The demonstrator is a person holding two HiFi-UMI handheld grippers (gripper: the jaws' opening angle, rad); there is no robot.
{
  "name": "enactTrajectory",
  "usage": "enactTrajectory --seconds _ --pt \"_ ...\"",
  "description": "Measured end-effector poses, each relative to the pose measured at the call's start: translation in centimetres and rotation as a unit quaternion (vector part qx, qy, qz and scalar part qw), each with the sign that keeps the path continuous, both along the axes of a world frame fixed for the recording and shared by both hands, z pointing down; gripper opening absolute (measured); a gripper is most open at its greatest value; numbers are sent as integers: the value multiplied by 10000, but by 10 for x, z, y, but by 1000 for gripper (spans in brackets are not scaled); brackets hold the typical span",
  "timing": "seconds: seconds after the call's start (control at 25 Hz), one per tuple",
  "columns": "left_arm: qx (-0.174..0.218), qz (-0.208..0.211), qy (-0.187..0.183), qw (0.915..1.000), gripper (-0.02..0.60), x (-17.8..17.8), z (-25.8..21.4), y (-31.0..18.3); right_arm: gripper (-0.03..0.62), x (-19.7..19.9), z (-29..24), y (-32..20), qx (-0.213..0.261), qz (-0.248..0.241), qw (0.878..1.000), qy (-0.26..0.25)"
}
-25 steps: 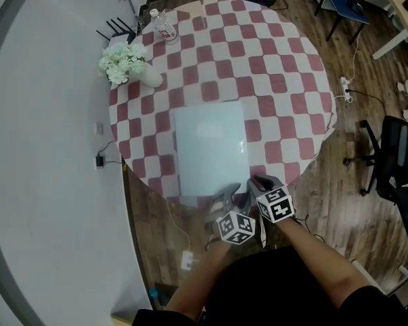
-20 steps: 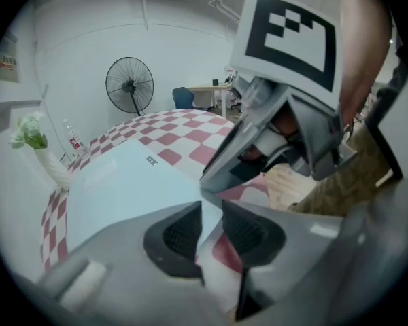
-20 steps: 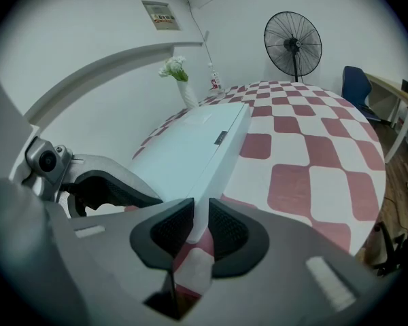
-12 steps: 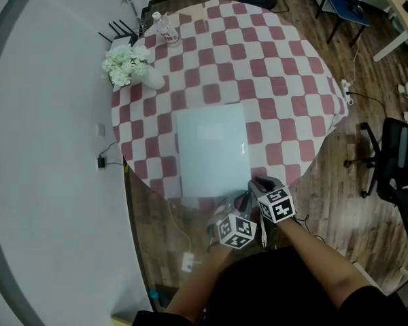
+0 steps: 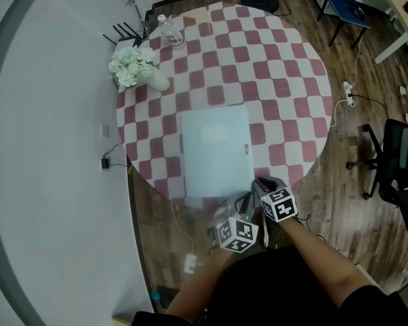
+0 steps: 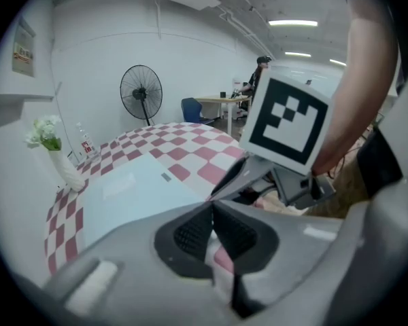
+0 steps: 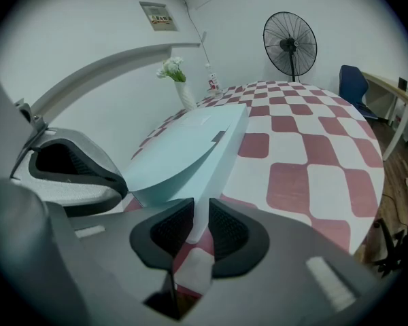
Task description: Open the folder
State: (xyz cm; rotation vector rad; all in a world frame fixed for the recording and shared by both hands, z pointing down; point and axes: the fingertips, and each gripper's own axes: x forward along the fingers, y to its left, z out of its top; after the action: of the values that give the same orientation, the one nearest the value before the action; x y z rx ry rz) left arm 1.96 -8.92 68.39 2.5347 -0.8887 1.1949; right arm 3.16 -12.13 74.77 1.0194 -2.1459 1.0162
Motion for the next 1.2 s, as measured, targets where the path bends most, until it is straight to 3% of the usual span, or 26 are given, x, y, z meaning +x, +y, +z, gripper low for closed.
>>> enactTrajectory --seconds 0.44,0.68,1.2 --pt "269 -201 186 9993 5 -10 -30 -6 72 -1 -1 1 21 26 9999 109" --pt "397 -545 504 9965 3 -23 -57 -10 69 -3 -3 2 23 80 9998 194" --pt "1259 -1626 731 9759 2 -102 -133 -19 50 -9 -7 6 -28 -15 9985 540"
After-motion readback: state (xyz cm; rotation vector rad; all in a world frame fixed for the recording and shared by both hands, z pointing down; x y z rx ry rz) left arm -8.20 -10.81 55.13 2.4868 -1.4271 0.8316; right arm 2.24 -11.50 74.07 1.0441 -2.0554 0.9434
